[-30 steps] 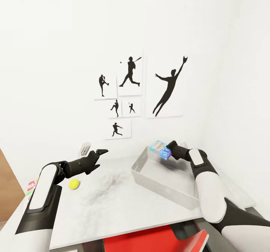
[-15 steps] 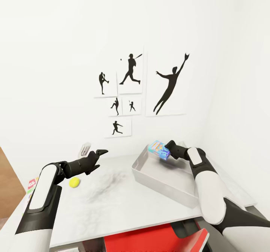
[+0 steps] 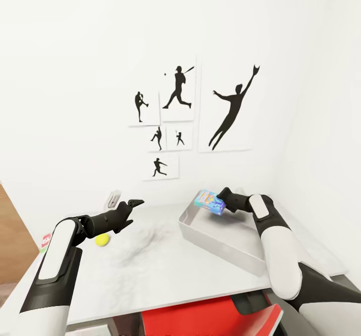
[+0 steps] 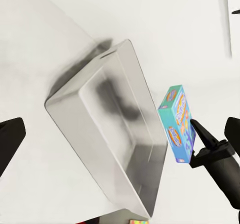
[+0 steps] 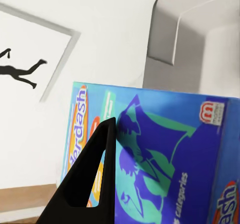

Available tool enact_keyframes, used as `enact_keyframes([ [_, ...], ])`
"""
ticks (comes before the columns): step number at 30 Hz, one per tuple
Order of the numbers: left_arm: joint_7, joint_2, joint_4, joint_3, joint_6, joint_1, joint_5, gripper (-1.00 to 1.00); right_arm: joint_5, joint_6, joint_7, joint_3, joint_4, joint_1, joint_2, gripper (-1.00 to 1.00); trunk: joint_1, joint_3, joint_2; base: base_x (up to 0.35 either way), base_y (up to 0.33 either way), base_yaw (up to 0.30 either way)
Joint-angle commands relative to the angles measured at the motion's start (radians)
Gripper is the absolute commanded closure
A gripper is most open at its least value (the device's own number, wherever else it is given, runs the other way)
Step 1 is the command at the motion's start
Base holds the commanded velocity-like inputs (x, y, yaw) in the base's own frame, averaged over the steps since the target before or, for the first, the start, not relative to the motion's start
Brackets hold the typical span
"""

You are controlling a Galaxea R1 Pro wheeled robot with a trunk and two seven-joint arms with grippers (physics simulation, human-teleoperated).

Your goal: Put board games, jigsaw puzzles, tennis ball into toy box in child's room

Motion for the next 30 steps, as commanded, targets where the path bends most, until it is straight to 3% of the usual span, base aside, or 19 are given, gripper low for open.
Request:
enact_keyframes([
  [1, 0.01, -0.001, -0.001, 0.002, 0.004, -0.001, 0.011, -1.0, 0.005, 0.013, 0.009, -0.007, -0.001, -0.003, 0.001, 1.0, 0.001, -0.004, -0.003, 0.0, 0.0, 0.067],
  [16, 0.01, -0.002, 0.0, 0.0, 0.004, -0.001, 0.011, -1.0, 0.005, 0.026, 0.007, -0.002, -0.012, -0.007, -0.006, 1.0, 0.001, -0.026, -0.003, 0.0, 0.0, 0.062],
  [25, 0.01, -0.002, 0.0, 0.0, 0.004, -0.002, 0.01, -1.0, 0.002, 0.025, 0.005, -0.003, -0.023, -0.008, -0.059, 1.0, 0.001, -0.029, -0.003, 0.0, 0.0, 0.015],
  [30, 0.01, -0.002, 0.001, -0.001, 0.004, -0.001, 0.01, -1.0, 0.0, 0.025, 0.006, -0.004, -0.025, -0.008, -0.075, 1.0, 0.001, -0.032, -0.003, 0.0, 0.0, 0.003],
])
